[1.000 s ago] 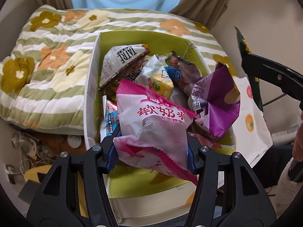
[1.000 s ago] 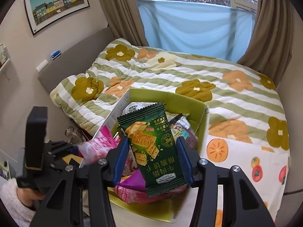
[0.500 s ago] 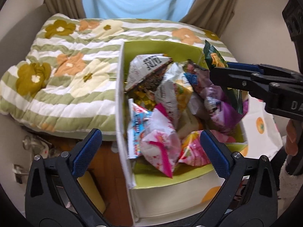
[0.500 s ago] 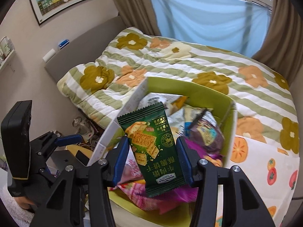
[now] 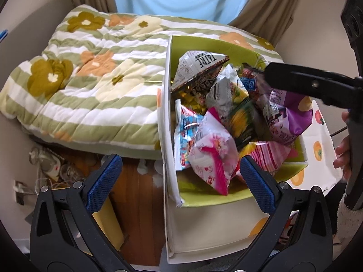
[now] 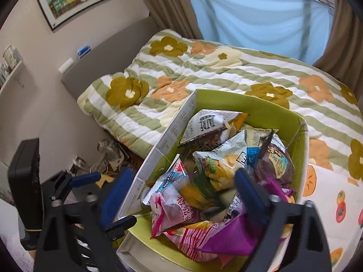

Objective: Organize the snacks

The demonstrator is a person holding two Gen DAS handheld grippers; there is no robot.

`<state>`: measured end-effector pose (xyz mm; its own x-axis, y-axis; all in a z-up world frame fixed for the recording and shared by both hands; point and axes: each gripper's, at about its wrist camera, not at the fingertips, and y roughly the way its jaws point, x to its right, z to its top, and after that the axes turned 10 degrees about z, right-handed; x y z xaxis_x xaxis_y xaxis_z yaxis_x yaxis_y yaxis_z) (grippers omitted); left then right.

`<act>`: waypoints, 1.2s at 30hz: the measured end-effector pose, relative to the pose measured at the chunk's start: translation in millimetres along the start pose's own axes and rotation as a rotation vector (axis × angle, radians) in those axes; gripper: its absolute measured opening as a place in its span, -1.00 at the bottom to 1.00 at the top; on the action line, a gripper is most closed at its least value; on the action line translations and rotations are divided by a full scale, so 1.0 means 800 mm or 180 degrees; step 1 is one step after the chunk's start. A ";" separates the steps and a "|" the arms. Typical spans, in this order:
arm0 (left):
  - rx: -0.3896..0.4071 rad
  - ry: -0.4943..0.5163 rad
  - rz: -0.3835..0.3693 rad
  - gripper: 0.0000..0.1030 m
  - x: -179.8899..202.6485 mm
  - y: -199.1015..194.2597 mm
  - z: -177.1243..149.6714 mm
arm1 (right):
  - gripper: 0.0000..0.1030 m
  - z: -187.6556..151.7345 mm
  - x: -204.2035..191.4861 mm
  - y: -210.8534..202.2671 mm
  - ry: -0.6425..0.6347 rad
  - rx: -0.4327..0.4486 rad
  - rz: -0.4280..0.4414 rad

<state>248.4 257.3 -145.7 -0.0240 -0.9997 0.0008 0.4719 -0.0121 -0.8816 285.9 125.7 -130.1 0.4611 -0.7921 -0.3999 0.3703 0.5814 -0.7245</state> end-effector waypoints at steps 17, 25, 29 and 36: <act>0.0549 0.0067 0.0021 0.99 0.040 -0.125 -0.016 | 0.80 -0.049 -0.035 -0.123 0.0006 0.0523 -0.0219; 0.1171 0.0141 0.0082 0.99 0.130 -0.250 -0.050 | 0.80 -0.121 -0.033 -0.289 0.0087 0.1051 -0.0704; 0.1358 0.0021 0.0078 0.99 0.173 -0.292 -0.079 | 0.80 -0.165 -0.024 -0.349 0.0069 0.1174 -0.1009; 0.1478 0.0050 0.0259 0.99 0.230 -0.320 -0.123 | 0.99 -0.224 -0.006 -0.390 0.0133 0.1273 -0.1328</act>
<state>36.2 78.7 33.4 0.0178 -0.9974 -0.0698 0.8170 0.0548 -0.5740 23.5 -85.3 -3.0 0.1815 -0.9713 -0.1537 0.7937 0.2370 -0.5602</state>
